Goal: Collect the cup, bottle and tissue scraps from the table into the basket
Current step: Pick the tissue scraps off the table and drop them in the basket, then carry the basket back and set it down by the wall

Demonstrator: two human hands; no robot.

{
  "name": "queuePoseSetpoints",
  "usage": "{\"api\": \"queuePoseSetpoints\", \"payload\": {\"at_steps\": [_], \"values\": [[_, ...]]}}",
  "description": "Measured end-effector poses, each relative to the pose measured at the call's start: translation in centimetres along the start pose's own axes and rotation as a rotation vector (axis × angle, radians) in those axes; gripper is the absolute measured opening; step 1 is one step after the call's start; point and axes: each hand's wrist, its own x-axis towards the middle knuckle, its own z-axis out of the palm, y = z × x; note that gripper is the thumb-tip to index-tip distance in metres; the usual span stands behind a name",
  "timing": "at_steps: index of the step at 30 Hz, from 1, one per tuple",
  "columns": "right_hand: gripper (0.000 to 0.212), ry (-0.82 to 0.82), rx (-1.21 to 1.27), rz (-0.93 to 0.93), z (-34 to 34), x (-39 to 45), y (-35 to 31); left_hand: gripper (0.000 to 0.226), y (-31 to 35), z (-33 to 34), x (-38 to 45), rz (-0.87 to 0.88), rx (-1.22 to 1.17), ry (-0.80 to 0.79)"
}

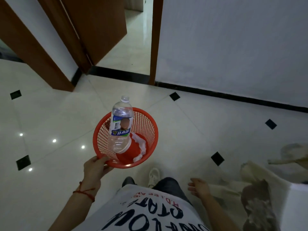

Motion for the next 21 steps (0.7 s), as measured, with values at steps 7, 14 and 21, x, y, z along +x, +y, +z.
{"api": "queuePoseSetpoints", "payload": {"at_steps": [7, 14, 21], "values": [[0.032, -0.013, 0.05, -0.1, 0.5, 4.9, -15.9, 0.018, 6.5, 7.5, 5.0, -0.011, -0.01, 0.007], [0.031, 0.028, 0.114, -0.097, 1.6, 11.1, -26.9, 0.009, 13.5, 14.6, 13.6, -0.035, 0.049, 0.005], [0.032, 0.084, 0.15, -0.007, 1.4, 15.2, -34.0, 0.018, 22.5, 22.5, 21.3, -0.024, 0.116, -0.062]]}}
